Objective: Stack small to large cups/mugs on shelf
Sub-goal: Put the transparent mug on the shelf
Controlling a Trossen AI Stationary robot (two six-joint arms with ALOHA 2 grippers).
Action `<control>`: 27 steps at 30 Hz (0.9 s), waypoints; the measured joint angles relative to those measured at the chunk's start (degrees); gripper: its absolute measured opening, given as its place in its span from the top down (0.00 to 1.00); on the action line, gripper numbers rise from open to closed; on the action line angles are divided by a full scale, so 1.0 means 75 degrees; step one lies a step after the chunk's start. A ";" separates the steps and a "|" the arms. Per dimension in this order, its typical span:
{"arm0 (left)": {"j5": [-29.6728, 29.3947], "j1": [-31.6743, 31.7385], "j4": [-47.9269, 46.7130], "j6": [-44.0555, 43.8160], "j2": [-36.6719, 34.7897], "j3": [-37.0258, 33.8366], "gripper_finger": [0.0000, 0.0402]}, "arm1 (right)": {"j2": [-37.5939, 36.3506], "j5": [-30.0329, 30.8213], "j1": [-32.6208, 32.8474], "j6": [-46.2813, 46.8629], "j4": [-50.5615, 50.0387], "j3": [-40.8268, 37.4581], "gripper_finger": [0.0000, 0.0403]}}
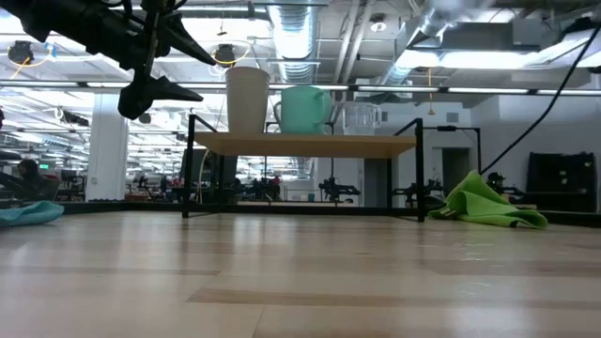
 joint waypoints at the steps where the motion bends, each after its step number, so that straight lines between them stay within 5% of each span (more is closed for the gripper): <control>1: 0.0000 0.0000 0.0000 0.0000 0.0002 0.0000 0.35 | -0.0153 0.0254 0.0037 -0.0193 0.0145 0.0000 0.99; 10: -0.0003 0.0000 -0.0002 0.0000 0.0002 0.0000 0.35 | -0.1239 0.1872 0.0331 -0.2843 0.2390 0.0000 0.99; 18: -0.0050 0.0061 -0.0003 -0.0119 0.0002 0.0000 0.35 | -0.1683 0.1924 0.0484 -0.5881 0.4684 -0.0002 0.99; 27: -0.0012 0.0179 -0.0002 -0.0233 0.0001 0.0000 0.35 | -0.1998 0.1879 -0.0337 -0.6595 0.4647 0.0000 0.99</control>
